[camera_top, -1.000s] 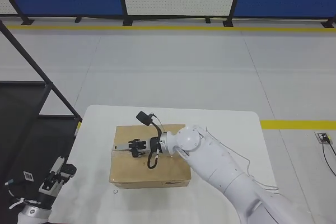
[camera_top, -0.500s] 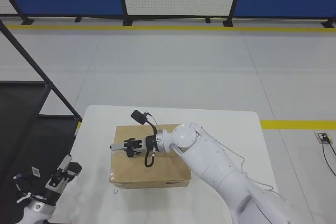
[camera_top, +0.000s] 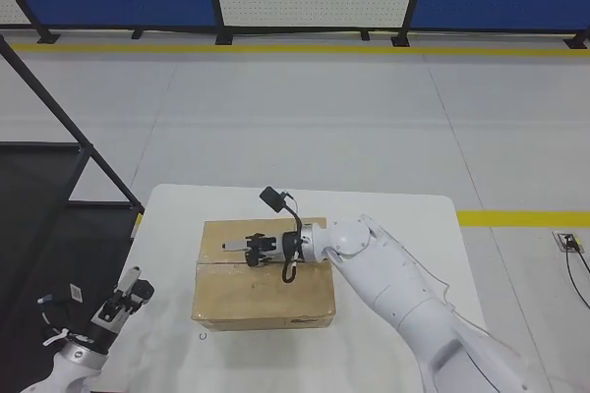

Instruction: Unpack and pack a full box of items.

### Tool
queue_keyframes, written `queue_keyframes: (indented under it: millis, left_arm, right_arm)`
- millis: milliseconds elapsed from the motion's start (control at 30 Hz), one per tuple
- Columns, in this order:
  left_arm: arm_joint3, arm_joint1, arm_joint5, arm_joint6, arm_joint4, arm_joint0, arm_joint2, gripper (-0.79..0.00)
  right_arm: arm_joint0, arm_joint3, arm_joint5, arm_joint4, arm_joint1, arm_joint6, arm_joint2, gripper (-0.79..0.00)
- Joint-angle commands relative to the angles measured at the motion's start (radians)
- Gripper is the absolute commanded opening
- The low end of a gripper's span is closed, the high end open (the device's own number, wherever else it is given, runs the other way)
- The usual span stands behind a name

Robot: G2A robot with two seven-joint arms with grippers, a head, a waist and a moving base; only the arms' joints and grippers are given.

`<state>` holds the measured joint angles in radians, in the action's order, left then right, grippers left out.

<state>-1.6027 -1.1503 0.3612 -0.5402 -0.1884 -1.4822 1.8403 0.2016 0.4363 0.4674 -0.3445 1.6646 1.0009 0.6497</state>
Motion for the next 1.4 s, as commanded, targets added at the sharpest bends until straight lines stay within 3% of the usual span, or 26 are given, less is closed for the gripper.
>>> queue_keyframes:
  millis: [0,200,367,700,1000,1200,1367]
  left_arm:
    - [-0.002,0.0,0.0,0.0,0.004,0.002,-0.005,0.0]
    - [-0.013,0.002,-0.003,0.002,0.013,0.004,-0.019,0.0]
    - [-0.013,0.003,-0.004,0.004,0.018,0.005,-0.025,0.0]
    - [-0.026,0.005,-0.01,0.008,0.03,0.008,-0.044,0.0]
    - [-0.028,0.007,-0.014,0.015,0.041,0.011,-0.055,0.0]
    - [-0.03,0.008,-0.017,0.021,0.05,0.013,-0.062,0.0]
    - [-0.033,0.009,-0.021,0.025,0.055,0.015,-0.066,0.0]
  right_arm:
    - [0.01,0.022,-0.002,0.017,-0.019,-0.01,0.018,0.0]
    - [0.062,0.132,-0.054,0.077,-0.084,-0.027,0.084,0.0]
    - [0.146,0.307,-0.117,0.13,-0.152,-0.012,0.168,0.0]
    - [0.403,0.739,-0.371,0.326,-0.281,-0.037,0.394,0.0]
    - [0.515,0.858,-0.461,0.359,-0.328,-0.021,0.525,0.0]
    - [0.549,0.877,-0.412,0.315,-0.343,-0.017,0.58,0.0]
    - [0.526,0.838,-0.395,0.31,-0.341,-0.021,0.556,0.0]
